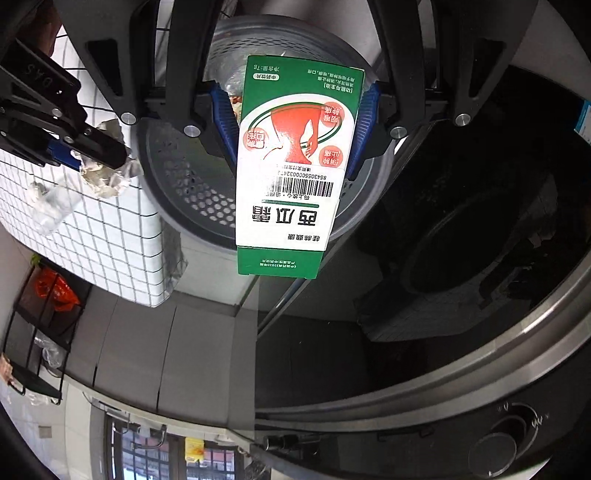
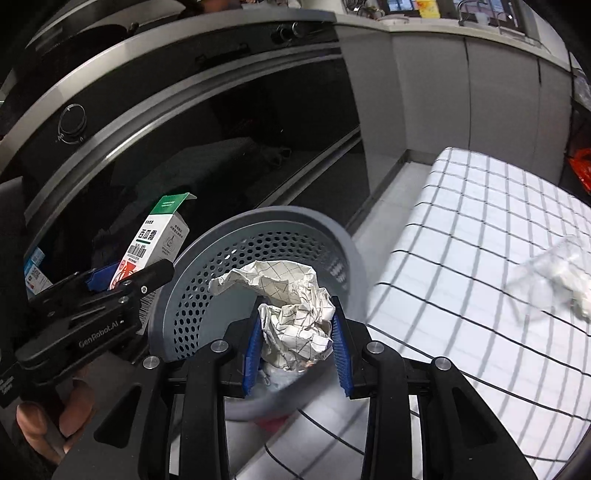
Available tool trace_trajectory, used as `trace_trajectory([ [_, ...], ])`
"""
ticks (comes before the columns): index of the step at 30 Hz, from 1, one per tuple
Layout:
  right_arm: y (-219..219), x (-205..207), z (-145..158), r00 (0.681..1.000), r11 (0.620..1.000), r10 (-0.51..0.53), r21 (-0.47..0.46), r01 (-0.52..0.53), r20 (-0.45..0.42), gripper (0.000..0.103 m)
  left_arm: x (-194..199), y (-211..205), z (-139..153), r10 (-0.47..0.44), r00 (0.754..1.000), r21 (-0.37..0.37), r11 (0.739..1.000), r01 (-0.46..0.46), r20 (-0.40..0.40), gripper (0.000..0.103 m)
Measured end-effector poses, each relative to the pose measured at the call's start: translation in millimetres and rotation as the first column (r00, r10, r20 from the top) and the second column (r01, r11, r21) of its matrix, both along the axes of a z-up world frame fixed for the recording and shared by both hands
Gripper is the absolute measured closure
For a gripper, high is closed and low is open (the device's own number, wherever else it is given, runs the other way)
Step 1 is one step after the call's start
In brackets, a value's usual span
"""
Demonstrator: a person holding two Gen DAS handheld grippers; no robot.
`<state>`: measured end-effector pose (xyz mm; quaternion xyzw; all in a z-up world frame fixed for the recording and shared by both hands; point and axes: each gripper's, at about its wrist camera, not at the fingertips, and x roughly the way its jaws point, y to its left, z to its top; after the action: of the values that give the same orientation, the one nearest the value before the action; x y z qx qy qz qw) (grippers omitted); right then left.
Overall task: Collect trash
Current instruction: 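Carry box and paper over the grey basket and open both tools, then move both tools back over the table toward the cup and tissue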
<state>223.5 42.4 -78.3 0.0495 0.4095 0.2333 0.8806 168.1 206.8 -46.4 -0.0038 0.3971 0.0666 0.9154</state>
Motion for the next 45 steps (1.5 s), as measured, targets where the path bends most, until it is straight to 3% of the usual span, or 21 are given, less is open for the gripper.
trace_trajectory([
  [6,17,15,-11,0.999,1.0,0.024,0.015,-0.023,-0.038,0.069,11,16,-15,0.039,0.998,-0.045,0.998,-0.042,-0.057,0.05],
  [12,26,26,-14,0.999,1.0,0.027,0.011,-0.026,-0.039,0.067,7,22,-17,0.043,0.997,-0.052,0.998,-0.047,-0.065,0.049],
  [15,23,24,-12,0.999,1.0,0.018,0.014,-0.018,-0.031,0.061,9,22,-18,0.05,0.996,-0.046,0.998,-0.053,-0.067,0.038],
  [17,23,29,-12,1.0,1.0,0.013,0.017,-0.013,-0.024,0.054,9,23,-18,0.053,0.996,-0.047,0.997,-0.057,-0.069,0.036],
  [24,22,32,-12,1.0,1.0,0.002,0.011,-0.002,-0.015,0.053,11,22,-18,0.06,0.995,-0.051,0.997,-0.064,-0.075,0.031],
  [40,-3,7,-9,0.999,0.999,-0.034,-0.002,0.034,-0.013,0.053,6,9,-11,0.05,0.998,-0.039,0.998,-0.052,-0.041,0.028],
  [45,-23,-13,-10,0.997,0.997,-0.071,-0.008,0.071,-0.006,0.046,2,1,-7,0.039,0.999,-0.044,0.998,-0.04,-0.028,0.027],
])
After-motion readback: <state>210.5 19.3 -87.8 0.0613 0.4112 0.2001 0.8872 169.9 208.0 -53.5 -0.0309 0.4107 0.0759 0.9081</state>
